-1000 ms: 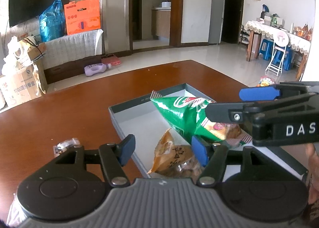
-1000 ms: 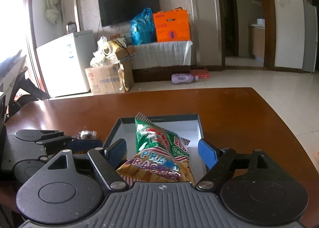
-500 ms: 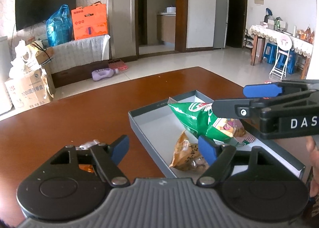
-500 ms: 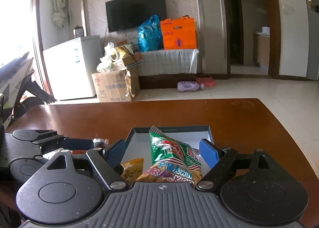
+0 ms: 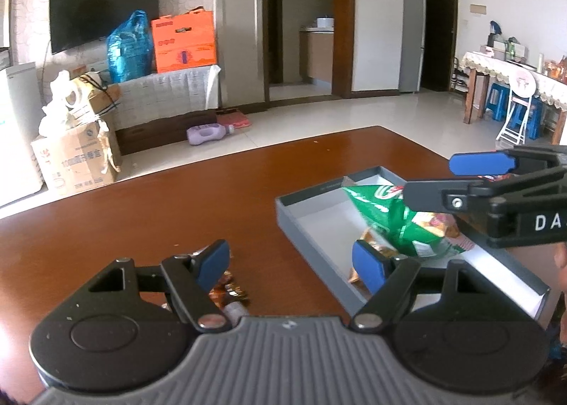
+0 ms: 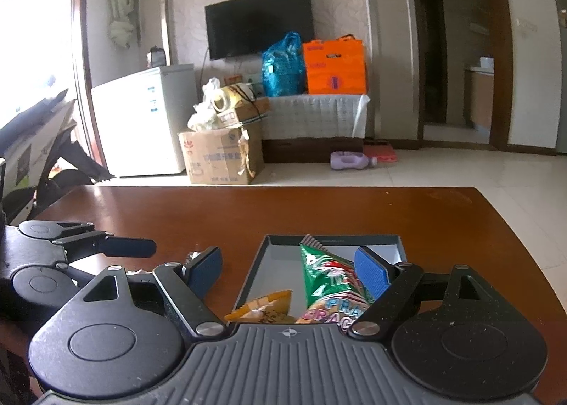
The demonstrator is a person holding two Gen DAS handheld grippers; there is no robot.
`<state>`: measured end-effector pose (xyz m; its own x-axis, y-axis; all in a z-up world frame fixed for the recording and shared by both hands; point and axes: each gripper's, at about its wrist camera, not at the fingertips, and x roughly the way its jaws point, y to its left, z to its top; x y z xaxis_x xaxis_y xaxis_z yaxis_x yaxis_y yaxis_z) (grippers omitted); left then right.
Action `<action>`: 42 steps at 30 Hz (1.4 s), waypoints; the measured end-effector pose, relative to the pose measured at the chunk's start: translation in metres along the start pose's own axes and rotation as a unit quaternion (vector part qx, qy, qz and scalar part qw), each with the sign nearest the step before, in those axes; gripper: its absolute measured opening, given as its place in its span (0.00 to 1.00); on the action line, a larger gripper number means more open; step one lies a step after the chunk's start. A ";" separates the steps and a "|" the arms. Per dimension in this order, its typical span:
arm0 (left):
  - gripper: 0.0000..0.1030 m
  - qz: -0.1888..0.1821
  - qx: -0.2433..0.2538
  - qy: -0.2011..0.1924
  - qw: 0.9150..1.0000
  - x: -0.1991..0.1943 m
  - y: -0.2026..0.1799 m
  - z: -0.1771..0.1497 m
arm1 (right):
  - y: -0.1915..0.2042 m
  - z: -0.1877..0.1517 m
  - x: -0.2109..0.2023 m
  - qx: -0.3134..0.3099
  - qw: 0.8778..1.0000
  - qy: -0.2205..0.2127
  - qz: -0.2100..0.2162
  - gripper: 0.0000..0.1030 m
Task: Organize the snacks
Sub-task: 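Withdraw both open grippers from the box back to the snack pile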
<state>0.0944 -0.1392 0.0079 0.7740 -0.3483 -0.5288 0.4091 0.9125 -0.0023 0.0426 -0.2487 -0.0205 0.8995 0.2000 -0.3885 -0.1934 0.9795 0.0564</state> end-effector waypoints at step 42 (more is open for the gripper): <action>0.74 0.043 -0.017 0.057 0.997 -0.051 0.092 -0.053 | 0.087 -0.003 0.034 -0.062 0.995 0.041 0.066 0.68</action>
<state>0.0668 -0.0263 -0.0106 0.7446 -0.2432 -0.6217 0.3255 0.9453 0.0201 0.0553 -0.1571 -0.0319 0.8287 0.3187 -0.4602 -0.3593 0.9332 -0.0007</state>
